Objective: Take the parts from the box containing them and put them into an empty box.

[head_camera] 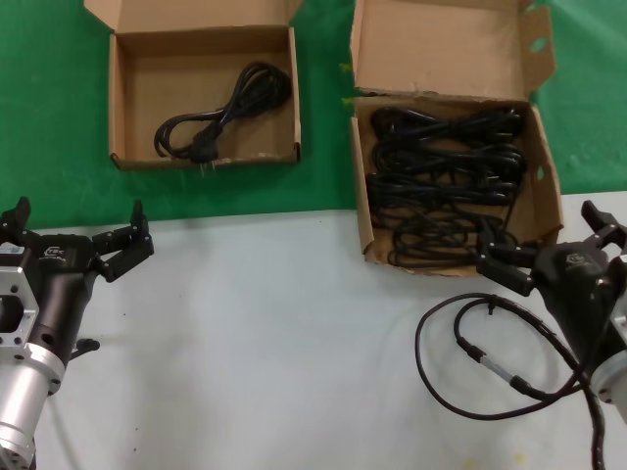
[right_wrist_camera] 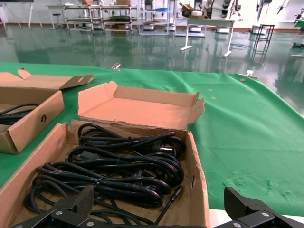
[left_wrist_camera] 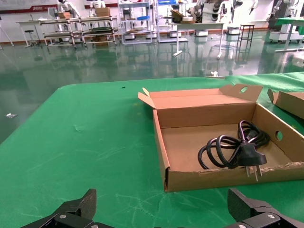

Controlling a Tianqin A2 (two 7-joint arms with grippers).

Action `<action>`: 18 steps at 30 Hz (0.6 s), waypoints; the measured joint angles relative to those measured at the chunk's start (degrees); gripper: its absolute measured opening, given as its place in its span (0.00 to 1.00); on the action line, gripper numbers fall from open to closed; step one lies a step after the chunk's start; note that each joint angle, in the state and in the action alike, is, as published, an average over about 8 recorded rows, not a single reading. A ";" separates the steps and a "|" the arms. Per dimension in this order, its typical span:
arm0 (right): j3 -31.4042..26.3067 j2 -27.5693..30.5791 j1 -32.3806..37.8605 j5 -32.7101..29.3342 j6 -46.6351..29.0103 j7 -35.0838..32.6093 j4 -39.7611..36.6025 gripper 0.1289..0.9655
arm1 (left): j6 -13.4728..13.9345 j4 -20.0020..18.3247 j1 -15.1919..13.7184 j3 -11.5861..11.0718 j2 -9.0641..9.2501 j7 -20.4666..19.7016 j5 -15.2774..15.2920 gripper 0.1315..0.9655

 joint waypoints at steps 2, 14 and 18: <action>0.00 0.00 0.00 0.00 0.00 0.00 0.00 1.00 | 0.00 0.00 0.00 0.00 0.00 0.00 0.00 1.00; 0.00 0.00 0.00 0.00 0.00 0.00 0.00 1.00 | 0.00 0.00 0.00 0.00 0.00 0.00 0.00 1.00; 0.00 0.00 0.00 0.00 0.00 0.00 0.00 1.00 | 0.00 0.00 0.00 0.00 0.00 0.00 0.00 1.00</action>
